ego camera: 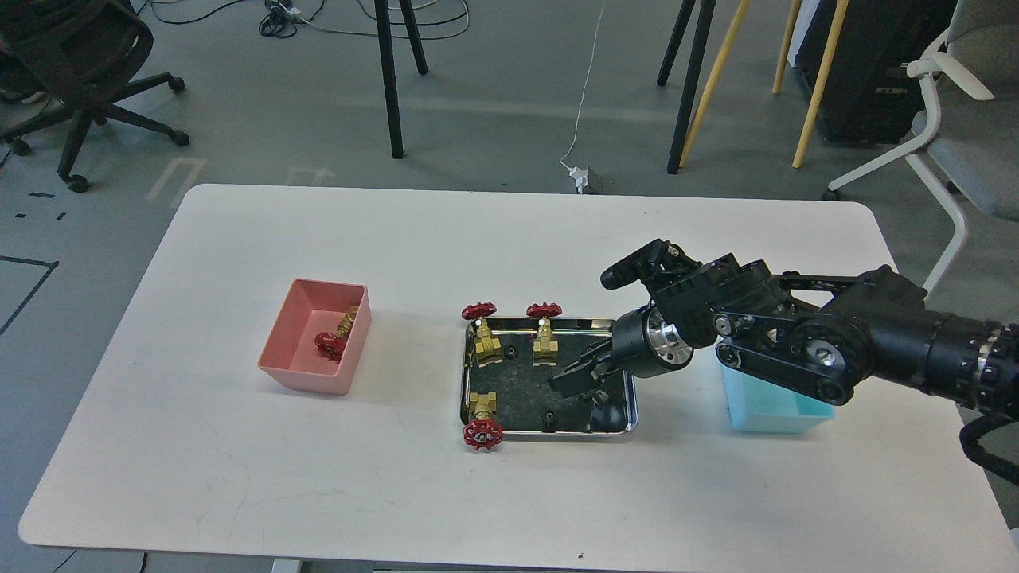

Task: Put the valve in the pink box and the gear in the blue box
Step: 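Reach the right gripper to a black gear on the tray and grasp it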

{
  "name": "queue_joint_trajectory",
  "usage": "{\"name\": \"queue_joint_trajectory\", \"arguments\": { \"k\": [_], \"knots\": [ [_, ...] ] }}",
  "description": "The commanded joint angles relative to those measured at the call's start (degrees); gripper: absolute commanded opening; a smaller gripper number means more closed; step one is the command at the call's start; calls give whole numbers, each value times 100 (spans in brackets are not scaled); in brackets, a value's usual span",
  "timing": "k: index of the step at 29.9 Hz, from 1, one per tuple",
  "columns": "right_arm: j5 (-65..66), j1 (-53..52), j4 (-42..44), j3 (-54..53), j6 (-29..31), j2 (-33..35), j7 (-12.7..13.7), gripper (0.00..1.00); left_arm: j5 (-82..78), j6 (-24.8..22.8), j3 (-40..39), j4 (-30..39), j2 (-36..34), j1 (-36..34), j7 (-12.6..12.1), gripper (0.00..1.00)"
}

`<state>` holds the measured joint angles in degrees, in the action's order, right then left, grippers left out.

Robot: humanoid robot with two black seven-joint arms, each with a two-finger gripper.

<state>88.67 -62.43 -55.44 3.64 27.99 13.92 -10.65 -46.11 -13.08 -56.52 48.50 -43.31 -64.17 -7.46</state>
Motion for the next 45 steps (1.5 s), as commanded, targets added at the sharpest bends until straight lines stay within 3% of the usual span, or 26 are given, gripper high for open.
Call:
{"name": "queue_joint_trajectory", "arguments": {
  "k": [1,12,38,45],
  "knots": [
    [123,64,244,32,1,-161,-16,98,5,-20,0,-147,7,-78,8,98],
    [519,-6,797,699,1,-882,-95,90,-4,-28,0,-402,-2,-324,26,98],
    [739,-112,1044,796,1,-909,-104,62,-12,-37,9,-658,-20,-473,34,98],
    [722,-244,930,1007,1,-961,-139,58,-4,-37,0,-658,-125,-482,43,98]
  ]
}}
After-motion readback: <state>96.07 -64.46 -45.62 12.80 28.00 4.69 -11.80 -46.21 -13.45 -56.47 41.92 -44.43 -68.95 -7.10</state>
